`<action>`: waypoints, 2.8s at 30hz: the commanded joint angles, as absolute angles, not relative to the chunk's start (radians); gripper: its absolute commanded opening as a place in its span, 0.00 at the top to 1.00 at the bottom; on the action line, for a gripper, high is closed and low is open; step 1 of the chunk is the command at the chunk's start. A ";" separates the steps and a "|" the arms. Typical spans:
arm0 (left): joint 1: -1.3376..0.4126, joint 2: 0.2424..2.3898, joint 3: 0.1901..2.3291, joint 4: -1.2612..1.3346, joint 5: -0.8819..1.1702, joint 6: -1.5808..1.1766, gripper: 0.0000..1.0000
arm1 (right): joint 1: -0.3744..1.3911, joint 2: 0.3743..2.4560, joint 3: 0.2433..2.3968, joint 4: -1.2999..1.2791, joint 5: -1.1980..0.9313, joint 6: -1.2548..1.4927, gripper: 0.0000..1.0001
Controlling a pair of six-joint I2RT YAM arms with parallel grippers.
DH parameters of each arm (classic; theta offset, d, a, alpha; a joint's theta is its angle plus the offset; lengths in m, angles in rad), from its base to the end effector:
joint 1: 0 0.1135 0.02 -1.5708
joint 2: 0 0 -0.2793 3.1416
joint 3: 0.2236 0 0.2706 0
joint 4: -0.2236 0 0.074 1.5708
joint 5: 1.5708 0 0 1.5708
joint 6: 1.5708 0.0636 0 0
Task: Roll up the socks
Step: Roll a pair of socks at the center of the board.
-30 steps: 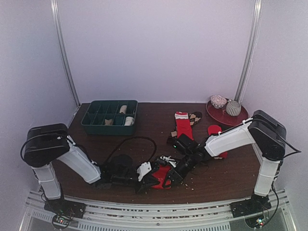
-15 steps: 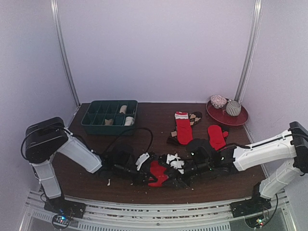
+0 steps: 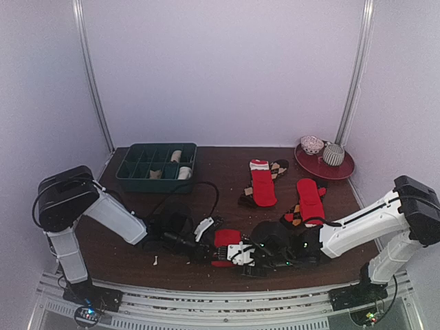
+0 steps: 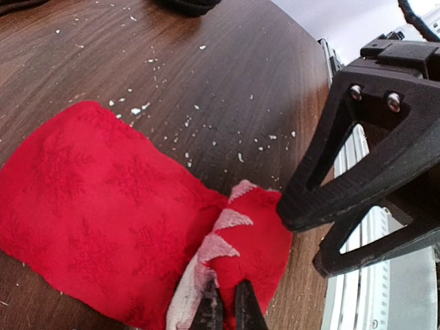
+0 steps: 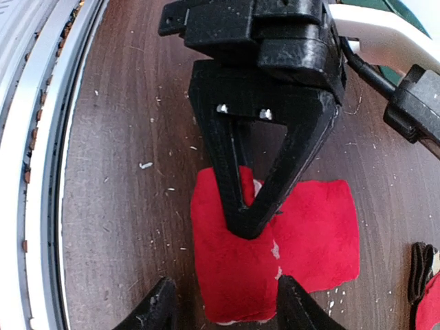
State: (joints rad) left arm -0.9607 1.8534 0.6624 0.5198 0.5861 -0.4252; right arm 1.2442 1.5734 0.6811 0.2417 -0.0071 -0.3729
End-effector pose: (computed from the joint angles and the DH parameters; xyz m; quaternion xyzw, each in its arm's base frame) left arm 0.1722 -0.3077 0.0799 0.3492 0.7982 -0.4660 0.1541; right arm 0.1095 0.3246 0.1417 -0.6492 0.6176 0.1903 0.4012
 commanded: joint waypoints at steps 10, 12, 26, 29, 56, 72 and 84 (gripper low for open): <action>-0.962 1.939 0.609 0.226 0.570 -0.413 1.00 | 1.249 1.706 0.667 0.293 0.050 -0.373 0.61; -0.962 1.936 0.611 0.233 0.573 -0.409 1.00 | 1.248 1.716 0.664 0.303 0.052 -0.353 0.68; -0.963 1.531 0.462 0.485 0.149 -0.216 0.60 | 1.092 1.800 0.787 -0.018 -0.500 -0.022 0.83; -0.966 1.426 0.370 0.678 0.119 -0.143 0.52 | 1.046 1.838 0.806 -0.076 -0.600 0.038 0.83; -1.088 1.798 0.457 0.877 0.385 -0.005 0.55 | 0.867 2.089 0.997 -0.424 -0.834 -0.030 0.84; -1.077 1.843 0.442 0.844 0.424 -0.166 1.00 | 0.863 1.984 0.964 -0.269 -0.750 0.029 0.74; -1.007 1.877 0.429 0.644 0.596 -0.563 1.00 | 1.033 1.380 0.602 0.414 -0.305 -0.150 0.44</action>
State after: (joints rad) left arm -1.0252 1.8313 0.4431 0.8806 0.5388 -0.4126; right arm 0.9417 1.4425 0.6411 0.2413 -0.5377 0.0109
